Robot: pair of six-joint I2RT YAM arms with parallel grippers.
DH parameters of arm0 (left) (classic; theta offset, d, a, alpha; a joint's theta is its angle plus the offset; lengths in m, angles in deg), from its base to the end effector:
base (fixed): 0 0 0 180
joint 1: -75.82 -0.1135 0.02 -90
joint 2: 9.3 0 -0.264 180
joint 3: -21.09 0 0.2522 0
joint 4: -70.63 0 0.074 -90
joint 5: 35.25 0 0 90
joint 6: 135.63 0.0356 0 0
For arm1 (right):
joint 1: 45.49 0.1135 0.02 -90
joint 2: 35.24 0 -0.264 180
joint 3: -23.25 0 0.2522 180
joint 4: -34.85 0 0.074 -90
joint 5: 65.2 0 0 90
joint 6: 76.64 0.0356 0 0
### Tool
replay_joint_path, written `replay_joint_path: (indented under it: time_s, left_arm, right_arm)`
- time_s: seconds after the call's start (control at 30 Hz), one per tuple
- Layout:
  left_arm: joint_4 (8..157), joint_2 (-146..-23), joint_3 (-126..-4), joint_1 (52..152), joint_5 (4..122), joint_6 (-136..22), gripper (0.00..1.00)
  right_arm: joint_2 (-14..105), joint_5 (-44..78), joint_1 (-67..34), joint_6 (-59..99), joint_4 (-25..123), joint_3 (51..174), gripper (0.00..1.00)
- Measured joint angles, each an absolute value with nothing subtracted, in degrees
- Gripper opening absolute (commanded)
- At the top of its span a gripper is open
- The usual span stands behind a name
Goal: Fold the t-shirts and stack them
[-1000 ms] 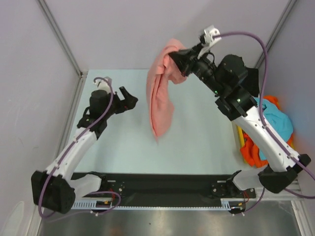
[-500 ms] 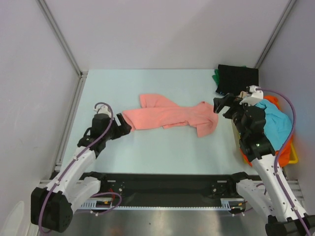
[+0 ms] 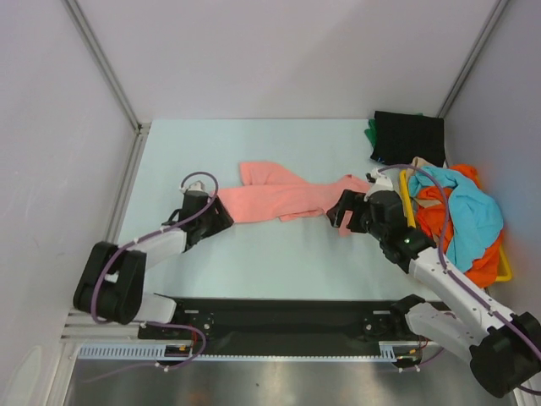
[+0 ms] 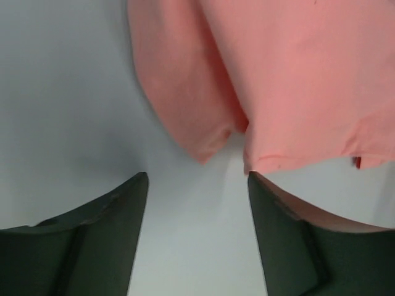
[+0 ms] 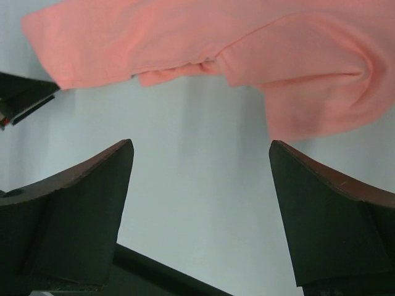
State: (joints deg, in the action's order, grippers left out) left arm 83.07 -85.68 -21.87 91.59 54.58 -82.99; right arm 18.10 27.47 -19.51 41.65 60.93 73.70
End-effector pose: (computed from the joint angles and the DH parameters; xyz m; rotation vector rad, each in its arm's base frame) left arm 0.2355 -0.0664 0.1525 -0.4539 2.3730 -0.4349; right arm 0.1896 0.0905 0.2595 0.0718 2.1181 0.5257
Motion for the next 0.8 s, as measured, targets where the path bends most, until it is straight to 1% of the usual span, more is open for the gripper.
replay_joint_path:
  time_s: [0.07, 0.1, 0.17, 0.2, 0.23, 0.27, 0.3, 0.37, 0.43, 0.57, 0.7, 0.8]
  left_arm:
    - [81.7, -89.6, -24.2, 91.6, 53.8, -83.3, 0.59]
    - [80.7, -91.5, -25.4, 91.6, 53.6, -83.3, 0.53]
    - [79.1, -94.6, -27.2, 91.5, 53.4, -83.5, 0.47]
    - [78.4, -95.8, -28.0, 91.5, 53.4, -83.5, 0.40]
    - [77.7, -96.8, -28.5, 91.5, 53.4, -83.8, 0.37]
    - [76.8, -97.7, -28.7, 91.5, 53.4, -83.9, 0.32]
    - [76.0, -98.4, -28.9, 91.5, 53.5, -84.1, 0.16]
    - [74.7, -99.6, -29.0, 91.5, 53.7, -84.7, 0.00]
    - [74.4, -99.7, -29.1, 91.5, 54.0, -84.7, 0.00]
    - [78.1, -97.1, -29.1, 91.5, 53.7, -84.7, 0.00]
    - [84.9, -85.2, -29.0, 91.5, 52.3, -84.6, 0.04]
    - [86.8, -75.6, -29.0, 91.2, 51.4, -84.4, 0.05]
  right_arm:
    - [18.2, 27.4, -18.6, 41.8, 60.8, 73.7, 0.95]
    - [18.2, 27.4, -18.3, 41.8, 60.7, 73.7, 0.95]
    - [18.1, 27.5, -18.3, 41.8, 60.8, 73.7, 0.95]
    - [18.1, 27.6, -18.3, 41.8, 60.9, 73.7, 0.95]
    - [18.0, 27.7, -18.4, 41.7, 61.1, 73.7, 0.95]
    - [17.8, 27.8, -18.5, 41.6, 61.2, 73.7, 0.95]
    - [17.5, 28.0, -18.7, 41.6, 61.5, 73.7, 0.95]
    - [17.0, 28.0, -19.1, 41.5, 61.6, 73.7, 0.95]
    - [16.7, 28.0, -19.4, 41.4, 61.7, 73.7, 0.94]
    - [17.9, 28.1, -19.4, 41.4, 61.9, 73.7, 0.89]
    - [23.8, 29.5, -17.1, 41.6, 62.3, 74.3, 0.83]
    - [30.3, 31.1, -15.1, 42.1, 63.6, 75.8, 0.75]
